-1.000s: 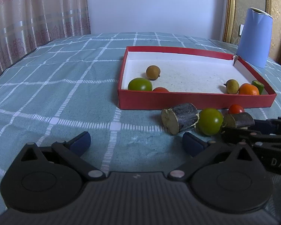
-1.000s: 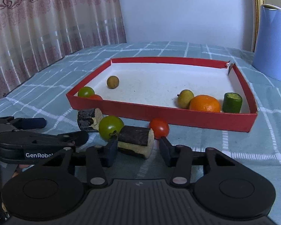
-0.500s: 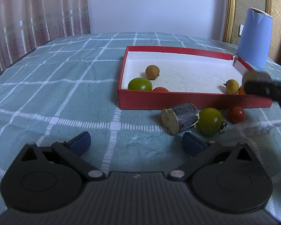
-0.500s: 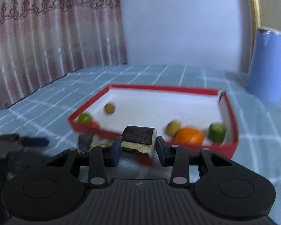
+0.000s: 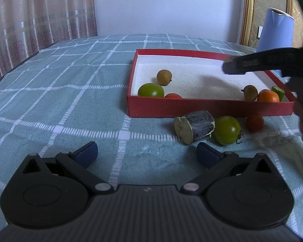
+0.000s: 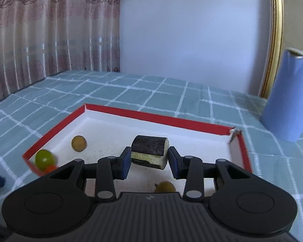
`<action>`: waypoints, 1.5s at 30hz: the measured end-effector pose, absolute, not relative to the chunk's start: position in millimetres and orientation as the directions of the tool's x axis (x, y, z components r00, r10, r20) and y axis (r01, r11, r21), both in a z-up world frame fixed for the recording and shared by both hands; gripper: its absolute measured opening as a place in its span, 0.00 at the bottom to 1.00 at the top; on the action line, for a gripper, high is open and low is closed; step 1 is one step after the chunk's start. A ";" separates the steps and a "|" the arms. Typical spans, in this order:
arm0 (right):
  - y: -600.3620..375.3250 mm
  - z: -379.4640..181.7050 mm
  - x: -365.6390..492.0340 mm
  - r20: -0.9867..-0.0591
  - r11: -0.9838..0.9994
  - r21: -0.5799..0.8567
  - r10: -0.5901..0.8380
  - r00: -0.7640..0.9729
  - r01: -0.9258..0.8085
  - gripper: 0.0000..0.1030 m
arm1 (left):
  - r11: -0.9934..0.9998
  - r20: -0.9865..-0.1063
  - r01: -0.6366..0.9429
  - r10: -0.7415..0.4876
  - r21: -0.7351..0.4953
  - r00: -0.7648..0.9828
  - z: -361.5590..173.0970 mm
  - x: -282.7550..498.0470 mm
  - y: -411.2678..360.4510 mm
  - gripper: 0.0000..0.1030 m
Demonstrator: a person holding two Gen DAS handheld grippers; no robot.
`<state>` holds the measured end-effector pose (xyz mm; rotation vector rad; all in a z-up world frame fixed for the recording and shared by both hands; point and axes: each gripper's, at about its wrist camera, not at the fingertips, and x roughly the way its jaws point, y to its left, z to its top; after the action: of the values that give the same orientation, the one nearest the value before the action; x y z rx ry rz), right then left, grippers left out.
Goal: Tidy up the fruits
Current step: 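Grasp the eggplant slice with the right gripper and lift it, then lower the eggplant slice into the tray and open the right gripper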
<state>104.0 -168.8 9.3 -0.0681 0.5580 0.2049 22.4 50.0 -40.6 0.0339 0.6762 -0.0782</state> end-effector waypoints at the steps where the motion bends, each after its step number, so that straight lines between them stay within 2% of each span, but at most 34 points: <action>1: -167.7 7.1 108.3 -0.542 0.977 -0.007 0.174 0.822 -0.211 0.37 | 0.997 -0.626 0.083 -0.061 0.006 0.777 -40.6 22.4 50.0 1.00; 8: -156.5 -12.6 135.3 -0.601 0.982 -0.005 0.150 0.785 -0.191 0.37 | 0.996 -0.627 0.084 -0.062 0.005 0.777 -40.6 22.5 50.0 1.00; 17: -153.7 -18.8 137.8 -0.605 0.979 -0.013 0.156 0.781 -0.205 0.38 | 0.996 -0.627 0.084 -0.062 0.005 0.777 -40.8 22.6 50.0 1.00; 20: -153.7 -14.9 134.1 -0.605 0.977 -0.011 0.164 0.779 -0.214 0.44 | 0.997 -0.627 0.083 -0.062 0.004 0.777 -41.0 22.6 49.7 1.00; 24: -159.2 -1.5 114.8 -0.565 0.979 -0.029 0.152 0.811 -0.203 0.61 | 0.996 -0.627 0.084 -0.062 0.004 0.777 -41.5 22.6 49.2 1.00; 35: -232.7 19.9 1.9 -0.486 0.990 -0.023 0.109 0.867 -0.138 0.61 | 0.997 -0.627 0.083 -0.063 0.004 0.776 -41.1 22.6 49.3 1.00; 40: -274.0 -0.4 -4.9 -0.525 0.999 -0.038 -0.021 0.851 0.001 0.62 | 0.997 -0.628 0.081 -0.060 0.005 0.776 -41.6 23.2 48.8 1.00; 45: -302.9 -23.9 14.0 -0.570 0.993 0.080 -0.023 0.822 0.083 0.62 | 0.998 -0.625 0.062 -0.033 0.025 0.780 -40.6 20.3 43.3 1.00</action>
<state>14.0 -302.9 -23.9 0.1030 0.6041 -0.0563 20.3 43.3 -40.6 0.0455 0.6740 -0.0515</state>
